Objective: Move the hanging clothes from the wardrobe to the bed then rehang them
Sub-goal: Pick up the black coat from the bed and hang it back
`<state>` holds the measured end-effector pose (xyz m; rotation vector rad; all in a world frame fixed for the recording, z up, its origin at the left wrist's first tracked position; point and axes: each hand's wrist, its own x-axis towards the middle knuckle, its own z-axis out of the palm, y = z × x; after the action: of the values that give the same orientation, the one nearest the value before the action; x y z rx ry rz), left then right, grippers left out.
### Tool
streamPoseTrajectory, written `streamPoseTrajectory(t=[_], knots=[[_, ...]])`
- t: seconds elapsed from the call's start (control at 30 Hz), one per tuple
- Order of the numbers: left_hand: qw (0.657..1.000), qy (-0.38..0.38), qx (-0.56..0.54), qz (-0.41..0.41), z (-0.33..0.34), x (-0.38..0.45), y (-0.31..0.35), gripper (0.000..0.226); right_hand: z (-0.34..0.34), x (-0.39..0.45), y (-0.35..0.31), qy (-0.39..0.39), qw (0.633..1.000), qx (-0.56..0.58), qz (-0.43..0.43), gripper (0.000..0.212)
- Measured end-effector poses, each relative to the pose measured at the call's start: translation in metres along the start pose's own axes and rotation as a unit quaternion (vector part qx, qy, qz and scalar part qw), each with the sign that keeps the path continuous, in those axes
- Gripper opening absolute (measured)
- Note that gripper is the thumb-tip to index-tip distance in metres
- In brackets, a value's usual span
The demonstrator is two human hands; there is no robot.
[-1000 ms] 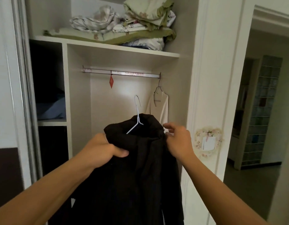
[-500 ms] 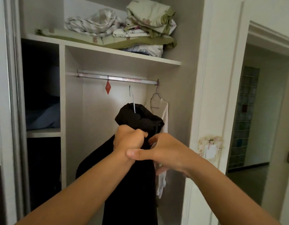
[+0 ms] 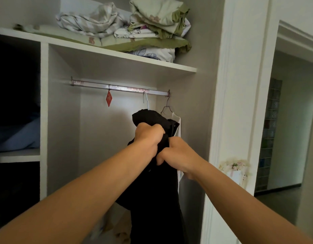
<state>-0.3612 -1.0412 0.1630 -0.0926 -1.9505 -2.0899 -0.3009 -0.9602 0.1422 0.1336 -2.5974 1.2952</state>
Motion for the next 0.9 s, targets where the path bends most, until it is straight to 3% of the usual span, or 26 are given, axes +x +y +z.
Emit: streamPoseTrajectory(t=[0.1, 0.33, 0.57, 0.9], knots=[[1.0, 0.005, 0.006, 0.011, 0.024, 0.024, 0.003, 0.01, -0.012, 0.023, 0.012, 0.028, 0.999, 0.033, -0.028, 0.021], [0.998, 0.03, 0.028, 0.04, 0.07, 0.087, 0.004, 0.006, -0.028, 0.087, 0.032, 0.051, 0.993, 0.094, -0.042, 0.019], [0.996, 0.053, 0.031, 0.067, 0.091, 0.158, 0.006, 0.017, -0.03, 0.162, 0.035, 0.068, 0.989, 0.128, -0.037, 0.026], [0.997, -0.007, 0.03, 0.076, 0.116, 0.249, -0.003, 0.019, -0.02, 0.246, 0.041, 0.143, 0.982, 0.121, -0.033, 0.019]])
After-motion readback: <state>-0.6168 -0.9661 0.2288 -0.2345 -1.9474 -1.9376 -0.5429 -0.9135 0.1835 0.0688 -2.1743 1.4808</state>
